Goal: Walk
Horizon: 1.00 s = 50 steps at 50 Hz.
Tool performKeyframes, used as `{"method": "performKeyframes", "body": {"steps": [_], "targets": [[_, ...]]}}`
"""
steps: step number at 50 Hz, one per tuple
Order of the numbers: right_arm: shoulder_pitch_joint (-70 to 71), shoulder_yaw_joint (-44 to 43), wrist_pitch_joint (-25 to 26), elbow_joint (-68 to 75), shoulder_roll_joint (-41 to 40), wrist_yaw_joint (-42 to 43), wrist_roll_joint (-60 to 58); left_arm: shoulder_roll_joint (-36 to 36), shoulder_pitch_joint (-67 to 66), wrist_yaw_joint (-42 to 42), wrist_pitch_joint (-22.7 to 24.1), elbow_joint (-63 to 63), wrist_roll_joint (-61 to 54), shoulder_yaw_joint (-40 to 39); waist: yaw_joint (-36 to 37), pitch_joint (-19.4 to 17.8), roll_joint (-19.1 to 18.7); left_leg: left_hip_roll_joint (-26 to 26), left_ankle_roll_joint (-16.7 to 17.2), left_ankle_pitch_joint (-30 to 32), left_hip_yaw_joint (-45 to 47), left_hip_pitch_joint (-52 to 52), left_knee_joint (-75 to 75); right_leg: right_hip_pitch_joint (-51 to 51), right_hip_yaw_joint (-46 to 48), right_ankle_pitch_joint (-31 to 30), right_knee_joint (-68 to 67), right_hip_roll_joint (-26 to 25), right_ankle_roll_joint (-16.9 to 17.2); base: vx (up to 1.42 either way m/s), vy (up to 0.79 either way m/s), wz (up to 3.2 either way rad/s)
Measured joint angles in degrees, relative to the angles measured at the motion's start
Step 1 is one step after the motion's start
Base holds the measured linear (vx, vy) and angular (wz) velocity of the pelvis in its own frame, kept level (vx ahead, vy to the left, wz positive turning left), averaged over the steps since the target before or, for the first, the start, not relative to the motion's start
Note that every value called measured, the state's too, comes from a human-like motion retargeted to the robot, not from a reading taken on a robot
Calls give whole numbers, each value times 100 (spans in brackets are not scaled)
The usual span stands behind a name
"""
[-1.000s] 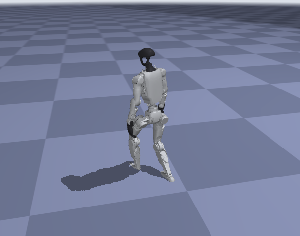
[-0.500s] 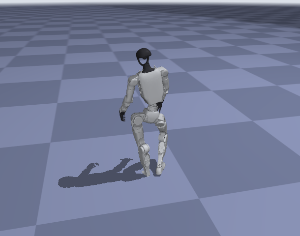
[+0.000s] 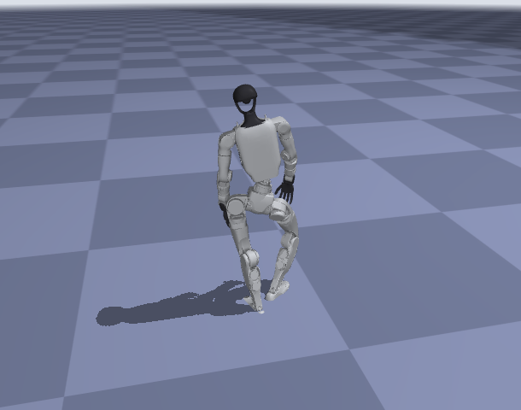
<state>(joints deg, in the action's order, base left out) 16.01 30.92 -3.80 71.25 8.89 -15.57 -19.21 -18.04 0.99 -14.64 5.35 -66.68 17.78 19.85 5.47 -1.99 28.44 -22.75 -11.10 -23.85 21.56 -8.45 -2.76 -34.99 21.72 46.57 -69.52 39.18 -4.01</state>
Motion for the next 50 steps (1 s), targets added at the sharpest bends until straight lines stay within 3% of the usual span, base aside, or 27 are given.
{"method": "performKeyframes", "body": {"steps": [24,35,42,50], "targets": [[275,139,-15,270,-321,289,52,22,-189,520,259,-57,-506,-16,-32,-10,-263,52,-69,-216,453,-209,-5,-68,-370,-6,242,-608,185,3,0,-44],[251,-30,41,385,-386,532,599,-64,-67,743,402,535,-824,159,-86,-121,-424,56,-126,-372,580,-224,-9,-530,-404,-238,-165,-491,30,8,-3,-44],[147,-225,39,574,-245,714,992,-81,12,871,424,912,-888,317,-221,-173,-653,171,-117,-445,512,-282,26,-1035,-880,-381,1,-1075,176,15,-2,-11],[-47,-531,19,539,-169,848,1338,-130,250,1136,375,813,-1008,110,-95,20,-956,458,-101,-489,430,-297,73,-1388,-1249,-771,1616,-1990,467,25,-4,-8]]}}
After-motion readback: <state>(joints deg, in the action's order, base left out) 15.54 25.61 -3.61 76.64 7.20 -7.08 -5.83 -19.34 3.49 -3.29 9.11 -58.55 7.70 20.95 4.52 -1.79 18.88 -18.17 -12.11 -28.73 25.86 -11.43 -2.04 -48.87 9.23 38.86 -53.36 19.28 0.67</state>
